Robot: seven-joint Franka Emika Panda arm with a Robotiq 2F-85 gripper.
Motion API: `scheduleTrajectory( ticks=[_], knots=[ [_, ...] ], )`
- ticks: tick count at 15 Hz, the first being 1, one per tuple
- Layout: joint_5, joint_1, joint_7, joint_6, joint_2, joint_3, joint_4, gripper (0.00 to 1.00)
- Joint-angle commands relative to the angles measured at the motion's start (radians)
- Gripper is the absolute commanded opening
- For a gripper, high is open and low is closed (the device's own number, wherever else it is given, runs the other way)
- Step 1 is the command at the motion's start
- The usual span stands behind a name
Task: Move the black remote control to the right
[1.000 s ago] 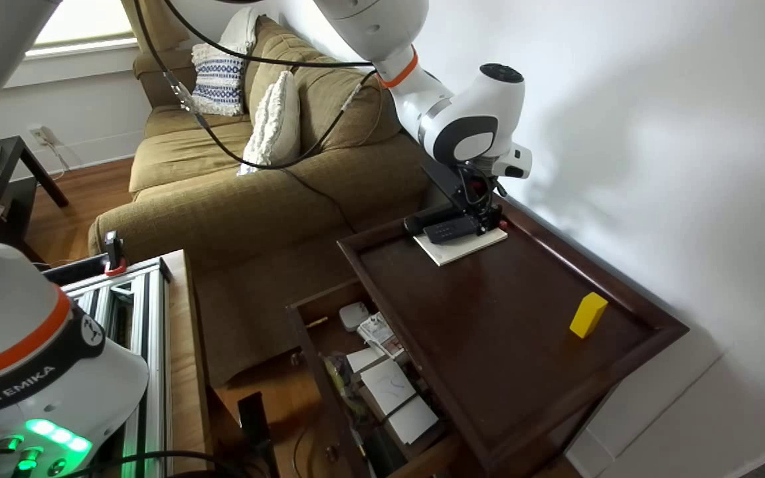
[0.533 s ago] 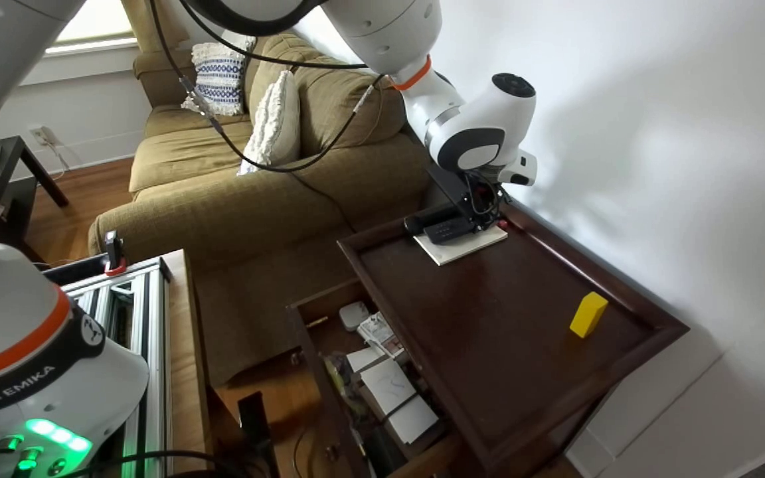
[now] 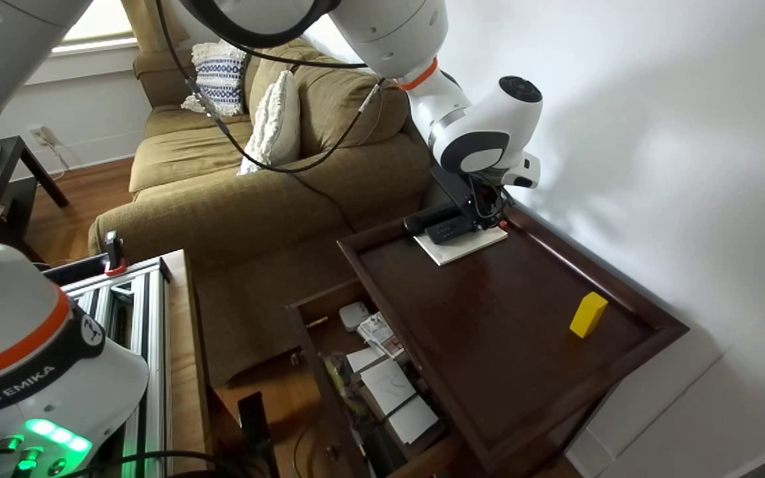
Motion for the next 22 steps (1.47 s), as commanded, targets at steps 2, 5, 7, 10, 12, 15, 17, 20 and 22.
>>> scheduleTrajectory(
  ticks=[2,5,7,10,12,15,17,20,22],
  knots=[
    [0.042,-0.051,-0.061,0.021,-0.051,0.045,-0.091,0.25],
    [0.037,-0.029,-0.006,0.082,-0.146,0.007,-0.237,0.25],
    [0.038,-0.022,0.011,0.171,-0.197,0.003,-0.326,0.25],
    [0.023,0.008,0.061,0.306,-0.273,-0.014,-0.448,0.25],
    [0.012,0.035,0.107,0.322,-0.325,-0.037,-0.514,0.25],
    [0.009,0.081,0.193,0.276,-0.392,-0.095,-0.581,0.25],
    [-0.001,0.111,0.246,0.240,-0.434,-0.145,-0.617,0.25],
    [-0.052,0.179,0.356,0.141,-0.469,-0.265,-0.631,0.25],
    [-0.081,0.182,0.394,0.060,-0.468,-0.306,-0.609,0.25]
  ],
)
